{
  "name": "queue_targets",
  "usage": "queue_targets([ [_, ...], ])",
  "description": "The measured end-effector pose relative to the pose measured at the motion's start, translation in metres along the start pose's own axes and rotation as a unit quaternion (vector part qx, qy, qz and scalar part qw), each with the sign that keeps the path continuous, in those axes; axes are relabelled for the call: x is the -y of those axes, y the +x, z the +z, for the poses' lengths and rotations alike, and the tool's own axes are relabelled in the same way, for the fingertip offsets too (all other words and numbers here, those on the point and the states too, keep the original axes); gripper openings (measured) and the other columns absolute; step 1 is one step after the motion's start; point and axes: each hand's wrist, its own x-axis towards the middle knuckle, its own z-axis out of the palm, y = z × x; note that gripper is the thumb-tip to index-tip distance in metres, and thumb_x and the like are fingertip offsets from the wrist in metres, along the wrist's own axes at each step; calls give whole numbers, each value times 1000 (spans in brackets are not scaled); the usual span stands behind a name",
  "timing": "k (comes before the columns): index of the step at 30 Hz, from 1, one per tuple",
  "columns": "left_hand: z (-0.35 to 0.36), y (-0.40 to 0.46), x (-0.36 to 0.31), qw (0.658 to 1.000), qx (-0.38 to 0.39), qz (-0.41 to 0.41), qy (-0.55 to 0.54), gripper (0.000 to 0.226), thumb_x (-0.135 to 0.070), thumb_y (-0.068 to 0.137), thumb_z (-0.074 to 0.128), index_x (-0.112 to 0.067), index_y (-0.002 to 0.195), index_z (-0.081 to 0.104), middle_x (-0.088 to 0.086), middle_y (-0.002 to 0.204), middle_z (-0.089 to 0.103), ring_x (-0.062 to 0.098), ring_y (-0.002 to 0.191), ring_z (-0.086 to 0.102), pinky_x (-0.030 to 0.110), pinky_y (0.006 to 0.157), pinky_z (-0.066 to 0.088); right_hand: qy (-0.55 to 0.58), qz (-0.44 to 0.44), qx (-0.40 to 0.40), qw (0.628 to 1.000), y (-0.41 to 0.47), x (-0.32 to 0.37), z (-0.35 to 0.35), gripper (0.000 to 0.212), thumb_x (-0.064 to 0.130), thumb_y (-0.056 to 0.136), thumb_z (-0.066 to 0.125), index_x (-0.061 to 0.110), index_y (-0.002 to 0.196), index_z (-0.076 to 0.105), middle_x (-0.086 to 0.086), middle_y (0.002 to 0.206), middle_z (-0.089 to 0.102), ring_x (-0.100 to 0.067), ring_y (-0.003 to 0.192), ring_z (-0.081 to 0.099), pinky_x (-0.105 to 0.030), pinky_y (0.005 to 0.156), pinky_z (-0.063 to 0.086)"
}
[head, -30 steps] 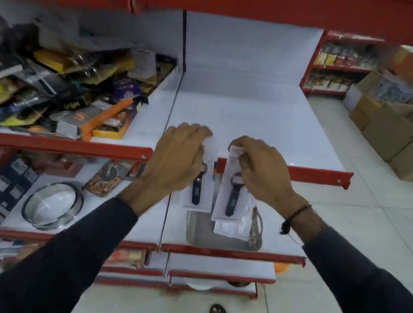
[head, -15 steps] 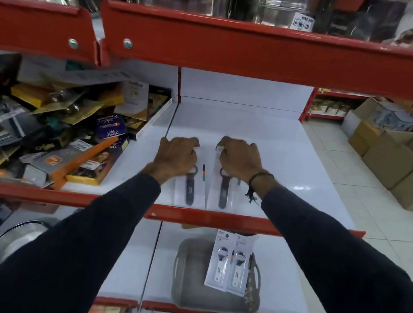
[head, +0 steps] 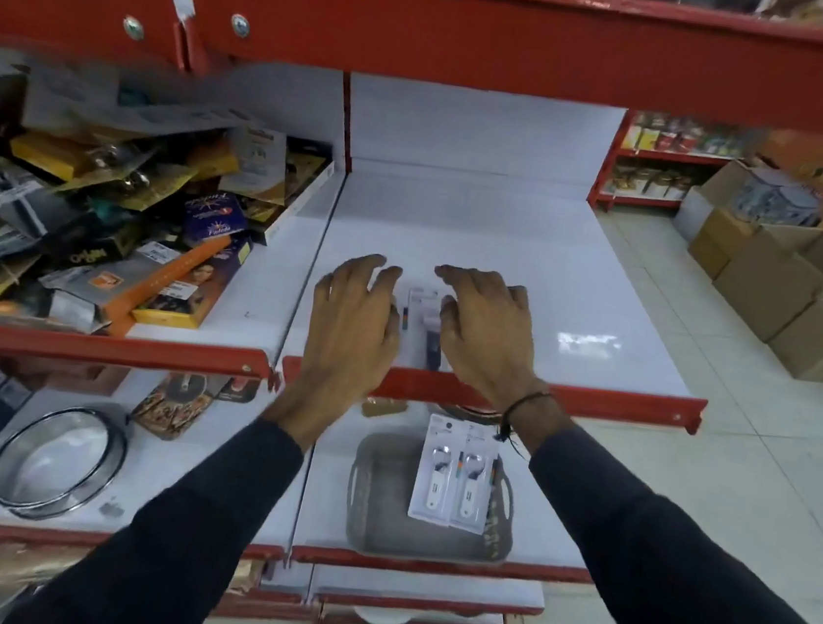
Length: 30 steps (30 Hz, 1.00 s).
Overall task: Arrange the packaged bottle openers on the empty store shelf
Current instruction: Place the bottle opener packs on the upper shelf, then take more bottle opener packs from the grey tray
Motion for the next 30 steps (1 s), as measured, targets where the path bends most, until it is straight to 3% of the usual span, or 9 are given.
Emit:
queue_targets([
  [3, 14, -56, -16, 991, -103, 70, -39, 34, -21, 95, 39, -9, 114, 64, 15, 118, 66, 30, 104, 58, 45, 86, 48, 28, -44, -134, 990, -49, 1, -5, 21, 19, 88, 48, 18, 101, 65, 3, 96, 70, -20, 86, 55, -36, 75, 38],
  [7, 67, -111, -17, 989, 19, 131, -59, 19, -10, 92, 54, -7, 104, 69, 12, 104, 69, 30, 94, 63, 45, 83, 52, 71, -45, -125, 989, -120, -16, 22, 12, 20, 89, 52, 19, 90, 64, 3, 87, 68, -18, 82, 54, -32, 75, 38],
  [12, 141, -117, -9, 968, 228, 103, 30, 34, -25, 100, 54, -19, 134, 57, 2, 137, 63, 22, 120, 58, 39, 100, 46, 19, 85, 69, 994, -161, -51, 71, 28, 23, 89, 54, 18, 114, 65, -1, 114, 73, -26, 106, 65, -41, 91, 48],
  [16, 187, -103, -7, 957, 268, 90, 72, 56, -29, 102, 52, -19, 154, 35, 5, 160, 45, 26, 142, 46, 44, 111, 46, -37, 167, 276, 946, -154, -86, 108, 66, 29, 91, 54, 21, 152, 29, -4, 157, 42, -31, 146, 35, -57, 115, 30],
  [19, 210, -91, -7, 947, 294, 104, 80, 68, -29, 105, 48, -19, 162, 13, 7, 172, 17, 33, 157, 19, 55, 124, 27, -39, 182, 339, 922, -147, -104, 127, 78, 33, 94, 53, 26, 158, 9, 2, 168, 16, -28, 155, 10, -65, 120, 12],
  [23, 234, -80, -9, 949, 276, 143, 52, 71, -32, 107, 45, -18, 163, 4, 6, 172, 0, 31, 158, -6, 58, 127, 7, -35, 179, 366, 912, -146, -117, 142, 78, 32, 91, 61, 25, 155, 17, 1, 161, 30, -28, 148, 29, -63, 118, 20],
  [26, 232, -82, -5, 956, 232, 163, 72, 63, -27, 105, 51, -12, 160, 25, 14, 167, 29, 39, 155, 22, 58, 125, 19, -44, 159, 312, 936, -150, -120, 139, 65, 22, 86, 63, 18, 145, 38, -5, 140, 53, -30, 125, 51, -51, 104, 40],
  [28, 224, -91, -5, 969, 203, 134, 45, 45, -15, 95, 64, -10, 140, 56, 17, 141, 62, 40, 130, 57, 54, 115, 41, -38, 141, 280, 949, -155, -116, 132, 46, 21, 90, 58, 17, 136, 53, -6, 132, 59, -29, 118, 57, -47, 98, 47],
  [30, 211, -101, -9, 976, 197, 96, 17, 32, -9, 82, 76, -11, 113, 69, 11, 109, 72, 29, 96, 71, 43, 93, 56, 0, 139, 251, 958, -162, -108, 122, 35, 20, 93, 57, 18, 127, 63, -5, 125, 64, -28, 110, 62, -44, 94, 52],
])
